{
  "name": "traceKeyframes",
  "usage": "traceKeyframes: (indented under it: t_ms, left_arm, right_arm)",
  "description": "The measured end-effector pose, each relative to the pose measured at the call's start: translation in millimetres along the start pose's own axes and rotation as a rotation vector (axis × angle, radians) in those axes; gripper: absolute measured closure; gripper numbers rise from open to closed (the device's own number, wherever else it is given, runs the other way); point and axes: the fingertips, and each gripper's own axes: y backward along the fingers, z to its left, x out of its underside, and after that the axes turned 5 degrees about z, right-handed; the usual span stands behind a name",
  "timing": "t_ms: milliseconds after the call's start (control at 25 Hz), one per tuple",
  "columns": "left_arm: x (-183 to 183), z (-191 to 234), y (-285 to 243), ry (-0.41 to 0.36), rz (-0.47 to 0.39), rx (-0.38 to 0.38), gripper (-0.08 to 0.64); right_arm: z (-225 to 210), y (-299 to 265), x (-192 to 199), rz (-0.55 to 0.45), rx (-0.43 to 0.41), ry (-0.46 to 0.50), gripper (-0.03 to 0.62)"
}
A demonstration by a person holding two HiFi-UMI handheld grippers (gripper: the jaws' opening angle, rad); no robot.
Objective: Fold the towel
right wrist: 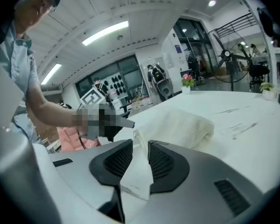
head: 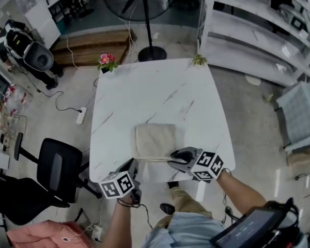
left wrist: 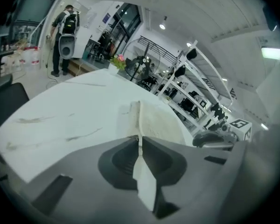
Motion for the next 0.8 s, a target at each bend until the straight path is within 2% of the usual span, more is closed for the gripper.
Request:
traceKeyframes:
  t_ms: [80, 160, 240, 400, 480, 600, 720, 800]
  left_arm:
    - [0, 2, 32, 0.021, -0.079, -0.047, 0.532]
    - [-9, -6, 65, -0.007, -0.172, -0.095, 0.532]
    - [-41, -28, 101, -0.088, -0.297, -0.121, 0.532]
    - [-137, -91, 173, -0.301, -0.588, -0.156, 0.532]
    - [-169, -120, 203, -0.387, -0.691, -0.178, 0.532]
    - [-189, -148, 228, -0.452, -0.773, -0.209, 0.534]
    - [-189, -149, 234, -0.427, -0.789, -0.230, 0.538]
    - [-184, -146, 228, -0.403, -0.775, -0.226, 0.541]
  right_arm:
    - [7, 13, -17, -0.069, 0.061, -0.030, 0.476]
    - [17, 21, -39, -0.128, 0.118, -0.031, 0.477]
    - [28, 28, -76, -0.185, 0.161, 0.026, 0.479]
    - [52, 51, -179, -0.350, 0.260, 0.166, 0.513]
    - [66, 69, -222, -0.430, 0.313, 0.214, 0.518]
    - [83, 90, -260, -0.514, 0.387, 0.285, 0.548]
    - [86, 92, -270, -0.538, 0.453, 0.353, 0.577]
    - [83, 90, -263, -0.534, 0.469, 0.355, 0.577]
